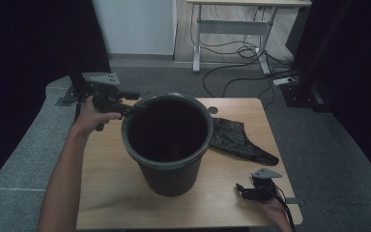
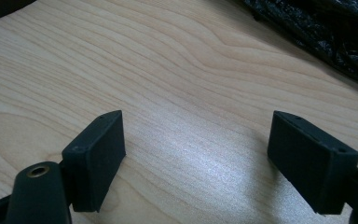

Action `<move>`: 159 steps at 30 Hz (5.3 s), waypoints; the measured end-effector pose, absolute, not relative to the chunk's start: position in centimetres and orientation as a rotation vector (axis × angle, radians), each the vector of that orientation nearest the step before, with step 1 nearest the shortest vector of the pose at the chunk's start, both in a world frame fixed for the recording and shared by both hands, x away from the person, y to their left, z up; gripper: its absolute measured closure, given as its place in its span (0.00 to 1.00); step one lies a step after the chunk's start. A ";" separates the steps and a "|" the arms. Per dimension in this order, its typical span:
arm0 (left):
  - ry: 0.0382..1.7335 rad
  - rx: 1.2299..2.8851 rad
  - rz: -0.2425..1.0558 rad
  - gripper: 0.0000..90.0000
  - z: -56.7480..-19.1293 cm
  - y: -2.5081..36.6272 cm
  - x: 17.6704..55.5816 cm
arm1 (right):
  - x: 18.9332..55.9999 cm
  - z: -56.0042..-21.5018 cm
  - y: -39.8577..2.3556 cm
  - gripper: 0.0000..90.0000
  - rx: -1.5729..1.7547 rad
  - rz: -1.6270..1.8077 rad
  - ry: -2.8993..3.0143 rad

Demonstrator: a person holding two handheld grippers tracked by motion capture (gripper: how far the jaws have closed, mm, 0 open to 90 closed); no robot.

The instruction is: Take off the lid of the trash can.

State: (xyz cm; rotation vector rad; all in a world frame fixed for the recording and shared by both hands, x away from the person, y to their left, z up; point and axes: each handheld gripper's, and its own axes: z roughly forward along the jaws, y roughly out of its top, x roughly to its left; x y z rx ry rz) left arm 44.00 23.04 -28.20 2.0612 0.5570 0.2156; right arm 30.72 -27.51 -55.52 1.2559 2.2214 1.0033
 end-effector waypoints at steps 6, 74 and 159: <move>0.551 2.106 0.222 0.36 -27.4 22.2 44.9 | 30.7 -55.5 -27.5 0.20 1.256 1.003 2.221; 0.551 2.349 0.313 0.80 -28.5 16.9 48.6 | 30.8 -55.5 -27.5 0.21 1.267 1.000 2.211; 0.641 2.204 0.384 0.85 -21.2 24.5 42.0 | 30.8 -55.5 -27.5 0.21 1.266 1.000 2.211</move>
